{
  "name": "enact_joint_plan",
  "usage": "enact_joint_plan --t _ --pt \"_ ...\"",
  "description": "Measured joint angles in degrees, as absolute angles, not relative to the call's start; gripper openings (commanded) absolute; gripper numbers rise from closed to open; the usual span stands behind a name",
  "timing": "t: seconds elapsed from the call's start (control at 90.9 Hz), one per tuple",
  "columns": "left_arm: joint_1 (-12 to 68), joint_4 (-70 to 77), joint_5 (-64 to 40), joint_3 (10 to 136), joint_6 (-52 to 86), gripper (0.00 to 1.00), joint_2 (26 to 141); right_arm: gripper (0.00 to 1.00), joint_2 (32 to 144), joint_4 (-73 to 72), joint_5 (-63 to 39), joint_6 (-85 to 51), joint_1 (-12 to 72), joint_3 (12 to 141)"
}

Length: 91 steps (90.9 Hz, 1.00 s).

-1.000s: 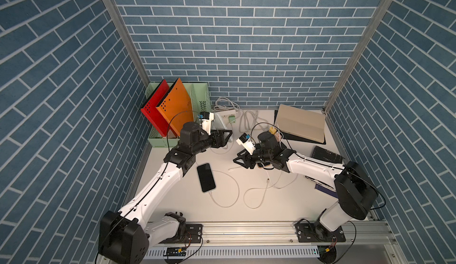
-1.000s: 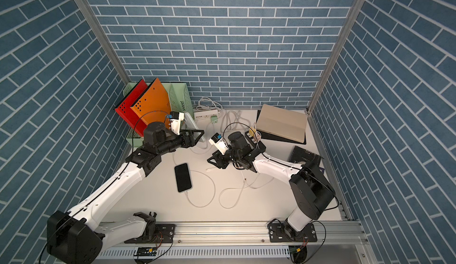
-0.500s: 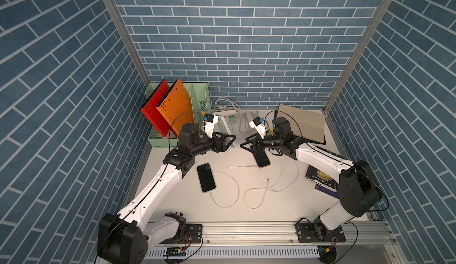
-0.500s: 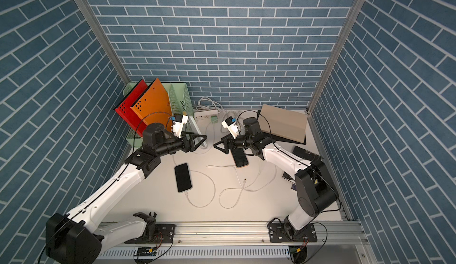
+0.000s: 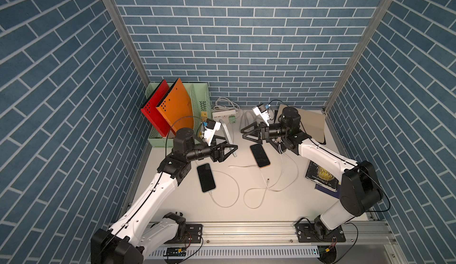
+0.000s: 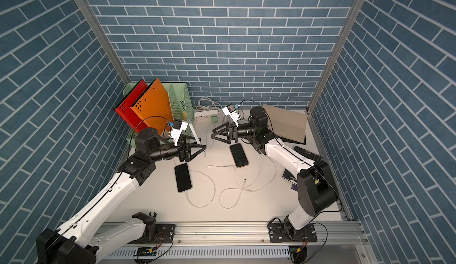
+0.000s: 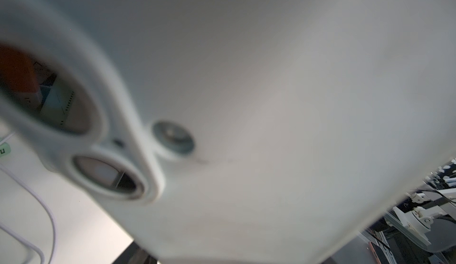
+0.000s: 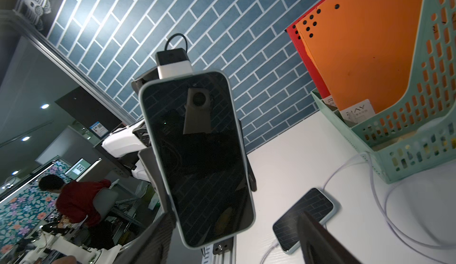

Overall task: Unplug the charging cable from the phone
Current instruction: Place the phone at the center of the board.

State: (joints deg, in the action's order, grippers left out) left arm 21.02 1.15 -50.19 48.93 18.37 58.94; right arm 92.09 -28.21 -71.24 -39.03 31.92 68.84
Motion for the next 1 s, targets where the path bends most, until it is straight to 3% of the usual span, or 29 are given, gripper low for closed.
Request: enact_joint_plan --t 0.22,0.737,1.001 --pt "21.3 1.1 -52.4 48.5 17.3 0.02 58.9 0.99 94.2 -32.4 -74.8 -43.9 34.7 71.4" --pt "22.2 1.1 -54.2 48.5 16.9 0.03 59.7 0.99 97.3 -33.7 -75.9 -44.8 38.5 74.7" --pt "22.8 1.2 -54.7 48.5 16.8 0.03 60.6 0.93 97.8 -33.7 -75.5 -44.7 39.2 75.2"
